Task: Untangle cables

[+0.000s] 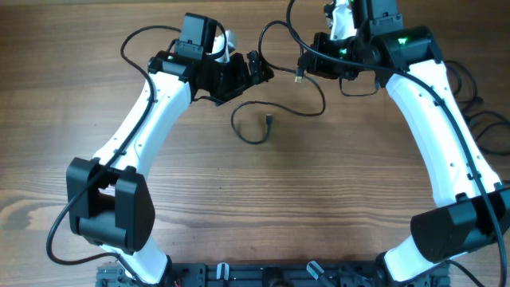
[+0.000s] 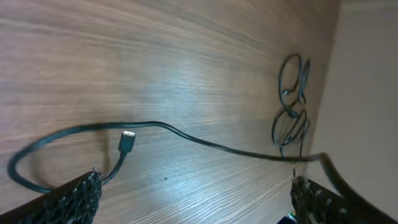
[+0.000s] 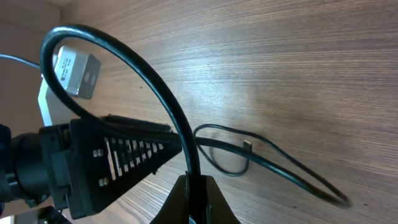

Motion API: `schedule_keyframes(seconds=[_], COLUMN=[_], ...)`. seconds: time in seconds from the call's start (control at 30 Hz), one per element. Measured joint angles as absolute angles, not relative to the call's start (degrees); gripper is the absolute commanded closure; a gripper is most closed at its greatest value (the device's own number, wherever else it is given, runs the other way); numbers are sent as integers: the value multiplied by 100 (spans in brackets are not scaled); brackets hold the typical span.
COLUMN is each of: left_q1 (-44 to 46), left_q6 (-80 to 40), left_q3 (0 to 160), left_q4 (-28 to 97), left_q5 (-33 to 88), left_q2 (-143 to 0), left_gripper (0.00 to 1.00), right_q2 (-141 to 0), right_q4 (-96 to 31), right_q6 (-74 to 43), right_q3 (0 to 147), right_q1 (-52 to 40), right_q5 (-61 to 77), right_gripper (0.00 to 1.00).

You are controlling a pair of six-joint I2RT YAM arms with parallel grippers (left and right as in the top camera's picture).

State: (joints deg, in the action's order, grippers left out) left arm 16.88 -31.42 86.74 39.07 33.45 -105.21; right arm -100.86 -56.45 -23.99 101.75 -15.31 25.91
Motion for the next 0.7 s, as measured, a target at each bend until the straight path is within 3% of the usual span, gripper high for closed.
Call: schedule_keyframes(seconds=[0.27, 0.6, 0.63, 0.7], left_q1=[1688, 1678, 1678, 1678], left_q6=[-1697, -1575, -1645, -1841], left_q3=[8674, 8674, 8674, 8674], left_q4=[3677, 3177, 3100, 2818], left_q5=[3680, 3741, 3741, 3739], left_q2=[-10521, -10521, -10521, -10521], left_gripper=[0, 3, 15, 54], right_q2=[-10086, -10086, -10086, -10086], right_q4=[-5642, -5717, -5719, -5739], right_q6=[-2488, -2561, -2580, -2600], right_q3=[10175, 10175, 10175, 10175], right_q1=[-1059, -1431, -1546, -1660], right_q5=[2956, 3135, 3157, 3216], right_gripper=[96, 96, 96, 96])
